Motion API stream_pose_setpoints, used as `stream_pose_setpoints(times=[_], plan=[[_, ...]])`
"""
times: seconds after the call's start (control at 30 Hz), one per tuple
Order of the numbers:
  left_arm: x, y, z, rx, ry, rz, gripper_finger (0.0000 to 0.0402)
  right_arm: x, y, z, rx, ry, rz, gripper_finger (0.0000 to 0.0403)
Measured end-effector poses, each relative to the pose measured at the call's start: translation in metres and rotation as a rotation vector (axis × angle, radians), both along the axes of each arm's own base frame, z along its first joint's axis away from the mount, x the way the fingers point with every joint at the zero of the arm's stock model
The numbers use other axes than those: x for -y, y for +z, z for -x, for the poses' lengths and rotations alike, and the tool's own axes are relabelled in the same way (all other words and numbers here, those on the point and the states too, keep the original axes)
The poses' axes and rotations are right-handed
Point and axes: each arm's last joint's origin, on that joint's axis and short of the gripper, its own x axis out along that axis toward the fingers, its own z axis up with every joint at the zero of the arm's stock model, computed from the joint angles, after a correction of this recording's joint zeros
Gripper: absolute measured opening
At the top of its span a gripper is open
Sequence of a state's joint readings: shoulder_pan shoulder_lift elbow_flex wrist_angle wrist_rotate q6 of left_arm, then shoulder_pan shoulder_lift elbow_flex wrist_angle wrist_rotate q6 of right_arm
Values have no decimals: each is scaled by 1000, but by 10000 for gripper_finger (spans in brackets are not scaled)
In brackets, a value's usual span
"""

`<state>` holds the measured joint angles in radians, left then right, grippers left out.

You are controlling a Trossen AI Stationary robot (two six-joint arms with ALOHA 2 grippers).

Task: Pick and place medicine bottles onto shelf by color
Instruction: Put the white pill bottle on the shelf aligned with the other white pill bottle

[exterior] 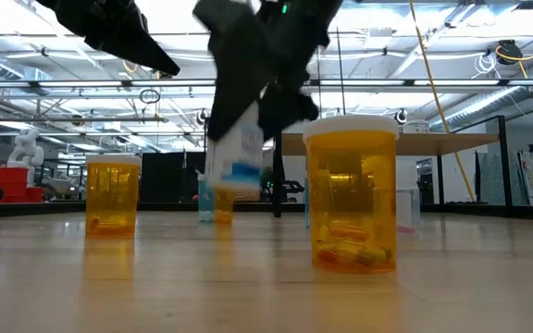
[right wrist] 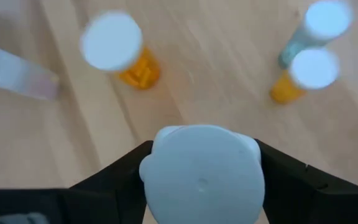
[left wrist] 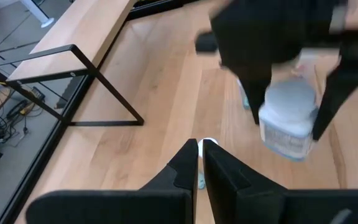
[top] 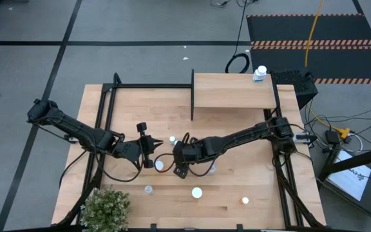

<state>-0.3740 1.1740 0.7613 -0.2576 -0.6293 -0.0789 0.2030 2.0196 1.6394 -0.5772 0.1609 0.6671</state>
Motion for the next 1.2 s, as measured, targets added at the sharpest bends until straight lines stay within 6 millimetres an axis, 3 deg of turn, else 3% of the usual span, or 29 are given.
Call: stream_pose_setpoints(times=[0.33, 0.73, 0.97, 1.2], plan=[[0, 0, 0, 7, 9, 17, 26, 24, 74, 52, -11, -149, 200, 235], [5, 0, 2, 25, 15, 77, 26, 57, 156, 131, 60, -283, 422, 237], [8, 0, 3, 32, 15, 100, 26, 70, 179, 161, 132, -304, 402, 237], [12, 0, 4, 43, 19, 131, 26, 94, 189, 193, 73, -440, 443, 237]])
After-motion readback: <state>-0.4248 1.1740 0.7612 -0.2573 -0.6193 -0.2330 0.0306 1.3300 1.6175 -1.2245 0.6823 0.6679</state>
